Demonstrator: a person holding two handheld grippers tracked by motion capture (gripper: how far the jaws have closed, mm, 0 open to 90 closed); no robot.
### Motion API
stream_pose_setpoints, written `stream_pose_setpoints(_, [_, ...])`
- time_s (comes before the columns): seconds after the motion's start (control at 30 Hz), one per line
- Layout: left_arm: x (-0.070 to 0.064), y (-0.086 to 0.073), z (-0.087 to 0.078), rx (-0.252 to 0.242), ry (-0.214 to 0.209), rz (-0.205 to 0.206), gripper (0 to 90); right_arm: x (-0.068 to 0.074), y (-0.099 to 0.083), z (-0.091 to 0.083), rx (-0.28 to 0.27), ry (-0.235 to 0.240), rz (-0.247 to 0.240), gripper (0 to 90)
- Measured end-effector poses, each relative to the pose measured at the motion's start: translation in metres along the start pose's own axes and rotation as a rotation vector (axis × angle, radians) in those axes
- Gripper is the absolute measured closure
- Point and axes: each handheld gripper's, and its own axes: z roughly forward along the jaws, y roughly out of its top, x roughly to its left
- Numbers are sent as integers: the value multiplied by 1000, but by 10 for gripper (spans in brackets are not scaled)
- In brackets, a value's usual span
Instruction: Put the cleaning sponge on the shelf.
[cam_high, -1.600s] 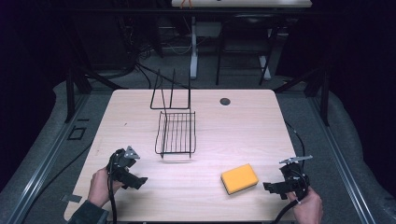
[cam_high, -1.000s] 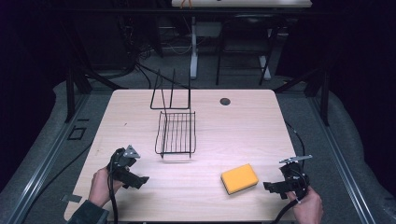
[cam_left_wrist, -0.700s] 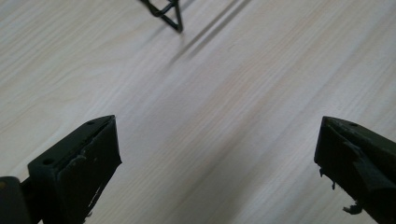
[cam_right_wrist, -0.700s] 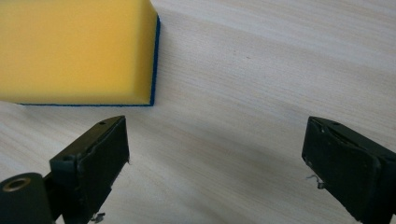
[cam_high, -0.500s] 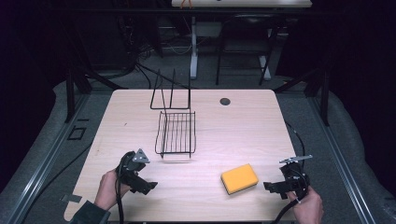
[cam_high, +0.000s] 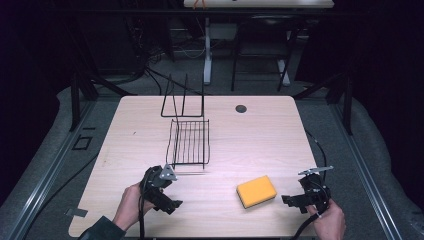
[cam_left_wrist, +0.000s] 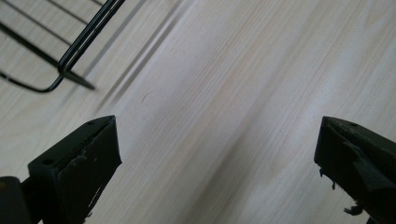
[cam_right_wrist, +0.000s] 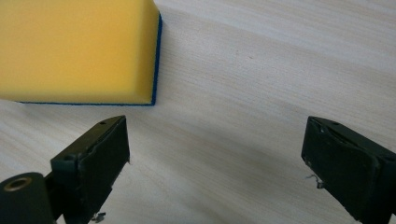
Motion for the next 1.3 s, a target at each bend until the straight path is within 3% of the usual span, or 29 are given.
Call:
stream_pose_setpoints(0.17, [-9, 14, 5, 8, -16, 55, 2, 0, 0, 0, -3, -2, -6, 70])
stream_pose_setpoints(0.53, [-19, 38, 15, 18, -29, 130, 2, 1, 1, 1, 4, 2, -8, 70])
stream_pose_setpoints(0.97, [-37, 72, 22, 8, -56, 195, 2, 1, 0, 1, 6, 1, -6, 70])
stream_pose_setpoints(1.3, [-48, 97, 30, 40, -83, 229, 2, 1, -1, 1, 7, 2, -6, 72])
